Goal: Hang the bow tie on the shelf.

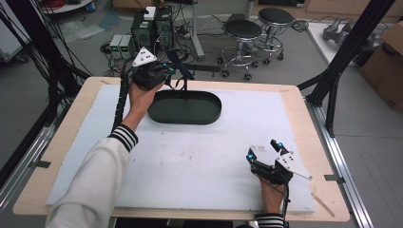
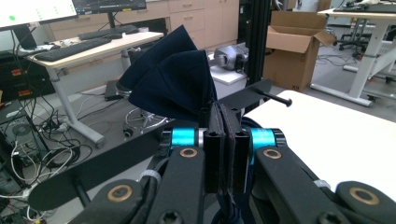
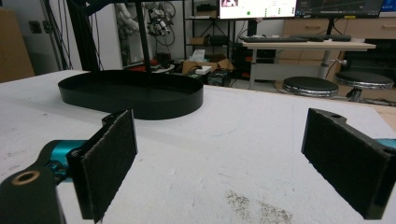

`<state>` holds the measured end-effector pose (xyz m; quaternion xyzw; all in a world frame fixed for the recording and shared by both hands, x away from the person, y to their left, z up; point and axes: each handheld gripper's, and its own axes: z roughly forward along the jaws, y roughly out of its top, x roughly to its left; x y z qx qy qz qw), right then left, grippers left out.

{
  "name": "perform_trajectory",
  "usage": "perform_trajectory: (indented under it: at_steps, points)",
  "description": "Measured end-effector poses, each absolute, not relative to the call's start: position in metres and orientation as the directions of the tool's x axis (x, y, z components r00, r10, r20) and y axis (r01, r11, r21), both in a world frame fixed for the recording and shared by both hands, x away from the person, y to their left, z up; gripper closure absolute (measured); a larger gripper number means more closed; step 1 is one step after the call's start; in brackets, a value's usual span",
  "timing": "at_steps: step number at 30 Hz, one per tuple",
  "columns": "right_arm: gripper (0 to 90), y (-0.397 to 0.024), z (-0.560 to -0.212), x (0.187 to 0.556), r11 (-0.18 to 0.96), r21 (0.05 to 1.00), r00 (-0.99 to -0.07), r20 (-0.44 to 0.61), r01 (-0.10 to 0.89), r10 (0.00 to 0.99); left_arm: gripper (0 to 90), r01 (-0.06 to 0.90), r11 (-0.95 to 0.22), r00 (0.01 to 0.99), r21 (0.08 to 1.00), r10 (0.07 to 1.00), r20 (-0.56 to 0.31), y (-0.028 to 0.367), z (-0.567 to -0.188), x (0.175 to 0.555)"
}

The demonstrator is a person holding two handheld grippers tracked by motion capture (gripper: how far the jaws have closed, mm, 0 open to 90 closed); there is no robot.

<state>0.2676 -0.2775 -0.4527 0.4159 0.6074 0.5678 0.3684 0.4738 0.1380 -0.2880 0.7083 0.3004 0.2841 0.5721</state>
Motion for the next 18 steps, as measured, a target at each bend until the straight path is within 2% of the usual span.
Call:
perform_trajectory:
  at_steps: [2, 13, 18]
  points:
    - [9.5, -0.277, -0.453, 0.267, 0.009, 0.996, -0.382, 0.025, 0.089, 0.924, 87.7, 0.105, -0.143, 0.655, 0.984, 0.755, 0.039, 0.139, -0.289, 0.477]
    - [9.5, -0.278, -0.453, 0.268, 0.012, 0.997, -0.382, 0.019, 0.080, 0.924, 87.7, 0.113, -0.197, 0.598, 0.974, 0.796, 0.092, 0.138, -0.303, 0.490]
    - [9.5, -0.277, -0.453, 0.267, 0.004, 0.997, -0.380, 0.028, 0.082, 0.924, 87.7, 0.156, -0.188, 0.565, 0.970, 0.822, 0.068, 0.136, -0.314, 0.495]
